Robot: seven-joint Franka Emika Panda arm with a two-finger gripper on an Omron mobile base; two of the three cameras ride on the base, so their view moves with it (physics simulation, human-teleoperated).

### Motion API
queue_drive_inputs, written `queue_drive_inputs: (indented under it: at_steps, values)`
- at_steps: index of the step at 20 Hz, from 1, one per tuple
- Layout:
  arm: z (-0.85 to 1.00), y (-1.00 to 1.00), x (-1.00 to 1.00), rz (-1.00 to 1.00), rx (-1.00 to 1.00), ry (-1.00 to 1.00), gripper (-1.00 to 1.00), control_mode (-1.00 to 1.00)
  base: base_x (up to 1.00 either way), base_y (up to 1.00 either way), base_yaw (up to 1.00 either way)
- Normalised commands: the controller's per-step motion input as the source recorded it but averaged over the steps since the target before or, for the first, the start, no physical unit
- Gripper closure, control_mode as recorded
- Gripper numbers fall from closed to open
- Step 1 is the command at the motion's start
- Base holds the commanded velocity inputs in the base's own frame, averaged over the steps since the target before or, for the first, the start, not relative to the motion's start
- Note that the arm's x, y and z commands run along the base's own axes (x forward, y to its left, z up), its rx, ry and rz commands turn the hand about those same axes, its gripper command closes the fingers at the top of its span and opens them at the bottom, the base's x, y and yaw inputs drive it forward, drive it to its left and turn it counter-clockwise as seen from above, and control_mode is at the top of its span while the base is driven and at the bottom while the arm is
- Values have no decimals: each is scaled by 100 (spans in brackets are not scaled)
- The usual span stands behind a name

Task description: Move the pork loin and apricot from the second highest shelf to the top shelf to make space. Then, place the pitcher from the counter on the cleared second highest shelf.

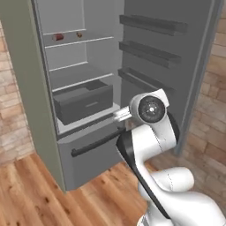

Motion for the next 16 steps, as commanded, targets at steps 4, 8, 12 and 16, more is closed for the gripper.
queue_drive_inputs:
  at_steps: [4,8,12,16]
  values:
    - [0,0,0,0,0,0,-100,100,-63,-19,21]
    - [0,0,0,0,0,0,-100,100,-92,-50,50]
    - [0,0,0,0,0,0,-100,100,-100,-68,55]
    - [0,0,0,0,0,0,-100,100,-100,-65,57]
